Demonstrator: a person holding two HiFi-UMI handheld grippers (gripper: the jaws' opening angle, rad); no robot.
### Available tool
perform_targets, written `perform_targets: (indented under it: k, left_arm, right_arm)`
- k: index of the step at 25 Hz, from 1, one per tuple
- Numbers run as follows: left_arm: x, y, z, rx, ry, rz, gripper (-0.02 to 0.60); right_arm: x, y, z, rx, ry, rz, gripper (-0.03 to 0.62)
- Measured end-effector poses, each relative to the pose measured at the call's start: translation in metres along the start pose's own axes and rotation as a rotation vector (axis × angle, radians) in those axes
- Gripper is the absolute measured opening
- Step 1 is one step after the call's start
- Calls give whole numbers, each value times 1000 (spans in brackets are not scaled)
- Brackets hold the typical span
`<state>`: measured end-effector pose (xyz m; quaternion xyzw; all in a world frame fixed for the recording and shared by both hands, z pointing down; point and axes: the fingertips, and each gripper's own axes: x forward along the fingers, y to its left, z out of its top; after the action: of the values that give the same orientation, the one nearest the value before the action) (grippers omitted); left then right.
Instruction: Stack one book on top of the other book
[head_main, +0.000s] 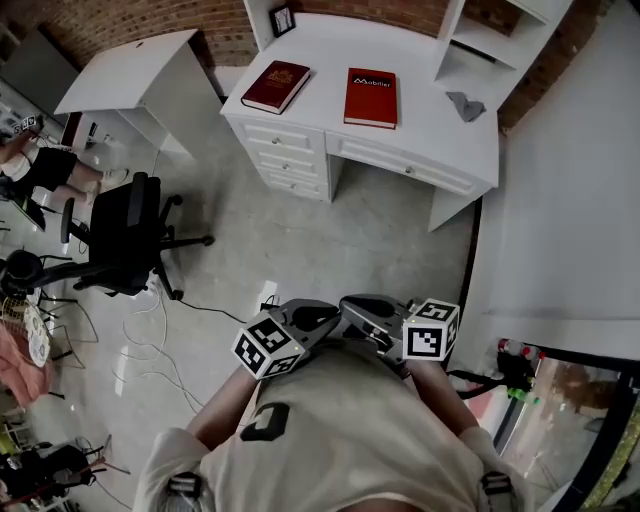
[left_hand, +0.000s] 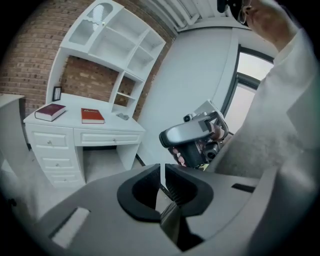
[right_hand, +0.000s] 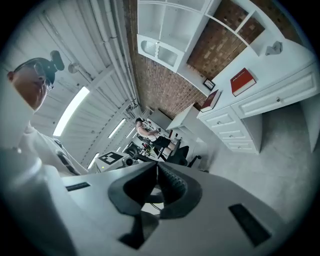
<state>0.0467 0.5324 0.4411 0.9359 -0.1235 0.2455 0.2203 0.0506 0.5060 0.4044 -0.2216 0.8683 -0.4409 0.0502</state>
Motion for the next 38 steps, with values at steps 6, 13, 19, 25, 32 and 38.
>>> perform_targets:
  k: [6,13,19,25,32,38]
  left_arm:
    - [-27,9,3,113,-22,-38,28]
    - [-50,34,2,84,-62,2,28]
    - [-77,51,-5,75,-81,29,28]
    - [-114,88,-10,90,-106,132,28]
    - [-143,122,-19,17,-149,191,28]
    - [-128,119,5,59,-206,228,6]
  right_arm:
    - [22,11,2,-57,19,-57,11]
    - [46,17,2,-102,52,-128,11]
    - [75,23,-3,-99,84,-139,11]
    - [111,29,-6,-114,141,-144,11]
    - [125,27,-12,-125,180,-138,11]
    - [129,16,2,-113,176,-104,12]
